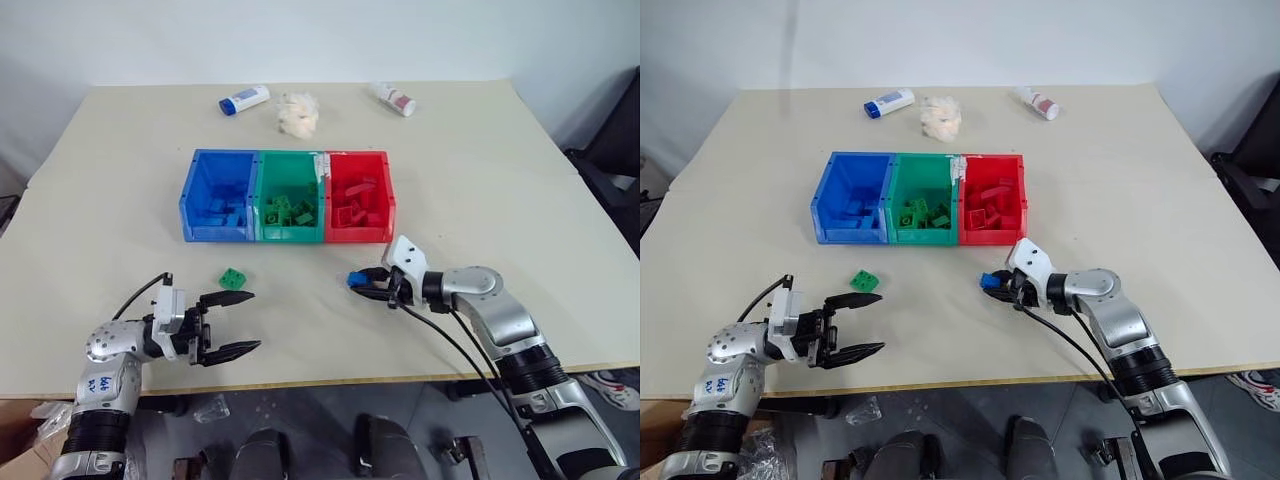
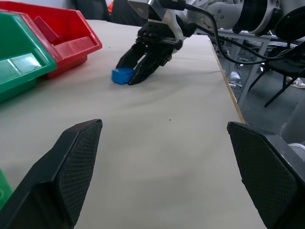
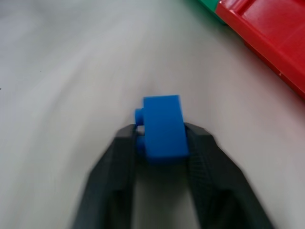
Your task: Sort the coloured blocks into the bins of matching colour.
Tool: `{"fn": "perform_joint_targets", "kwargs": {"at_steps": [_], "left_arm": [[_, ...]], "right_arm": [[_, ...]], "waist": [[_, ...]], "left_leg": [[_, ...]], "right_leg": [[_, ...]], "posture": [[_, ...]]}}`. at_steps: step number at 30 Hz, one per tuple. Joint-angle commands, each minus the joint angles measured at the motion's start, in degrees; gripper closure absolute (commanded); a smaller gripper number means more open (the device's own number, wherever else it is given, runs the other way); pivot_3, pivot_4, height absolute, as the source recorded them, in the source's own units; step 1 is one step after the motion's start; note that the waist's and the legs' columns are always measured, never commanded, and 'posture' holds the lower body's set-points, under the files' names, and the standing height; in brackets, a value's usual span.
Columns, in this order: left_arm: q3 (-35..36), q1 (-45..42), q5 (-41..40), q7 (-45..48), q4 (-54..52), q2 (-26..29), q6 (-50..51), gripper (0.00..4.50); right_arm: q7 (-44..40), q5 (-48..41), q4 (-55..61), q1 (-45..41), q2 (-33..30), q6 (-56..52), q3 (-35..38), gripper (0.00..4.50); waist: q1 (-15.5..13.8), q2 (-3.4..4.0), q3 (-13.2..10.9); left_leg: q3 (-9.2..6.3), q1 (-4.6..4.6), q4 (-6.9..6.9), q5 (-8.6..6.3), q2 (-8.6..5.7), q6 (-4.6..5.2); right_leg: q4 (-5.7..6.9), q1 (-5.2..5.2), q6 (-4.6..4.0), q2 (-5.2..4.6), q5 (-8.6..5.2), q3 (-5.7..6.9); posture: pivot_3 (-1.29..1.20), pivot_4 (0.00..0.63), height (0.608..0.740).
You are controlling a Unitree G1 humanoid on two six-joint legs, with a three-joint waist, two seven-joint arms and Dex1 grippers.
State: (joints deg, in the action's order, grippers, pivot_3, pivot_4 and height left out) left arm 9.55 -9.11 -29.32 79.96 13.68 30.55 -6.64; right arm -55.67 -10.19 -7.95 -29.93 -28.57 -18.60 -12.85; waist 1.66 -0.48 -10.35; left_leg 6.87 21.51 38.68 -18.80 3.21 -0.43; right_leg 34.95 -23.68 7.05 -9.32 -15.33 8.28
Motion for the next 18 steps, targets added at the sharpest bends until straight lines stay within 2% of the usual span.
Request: {"fn": "perform_joint_targets", "kwargs": {"at_steps": [1,11,18], "left_arm": [[1.3,1.1,-1.6,-0.1,-2.5,0.9,0.2,0.0],[1.9,0.3,-1.4,-0.2,-1.1,1.6,0.1,0.0],[3.0,-0.4,-1.0,-2.0,0.1,0.9,-2.0,0.0]], "right_arm": [[-0.4,-0.8,4.2,1.3,0.2,0.2,0.4,3.62],[2.0,-3.1,13.9,1.9,0.4,-5.8,1.8,3.62],[4.5,-3.0,13.1,-3.4,5.2,-6.7,0.4,3.62]], "waist": [[0.0,0.0,0.0],[0.0,0.0,0.0],[0.1,0.0,0.0]], "left_leg": [[0.0,0.0,-0.01,0.0,0.0,-0.01],[0.0,0.0,0.03,-0.05,0.03,-0.02],[0.02,0.01,0.05,-0.07,0.06,-0.02]], "right_leg": [[0.0,0.0,0.0,0.0,0.0,0.0],[0.0,-0.02,-0.01,0.01,0.0,0.0],[0.03,-0.04,-0.02,0.02,-0.01,0.0]], "posture": [[0.0,0.15,0.74],[0.0,0.15,0.74],[0.0,0.15,0.74]]}}
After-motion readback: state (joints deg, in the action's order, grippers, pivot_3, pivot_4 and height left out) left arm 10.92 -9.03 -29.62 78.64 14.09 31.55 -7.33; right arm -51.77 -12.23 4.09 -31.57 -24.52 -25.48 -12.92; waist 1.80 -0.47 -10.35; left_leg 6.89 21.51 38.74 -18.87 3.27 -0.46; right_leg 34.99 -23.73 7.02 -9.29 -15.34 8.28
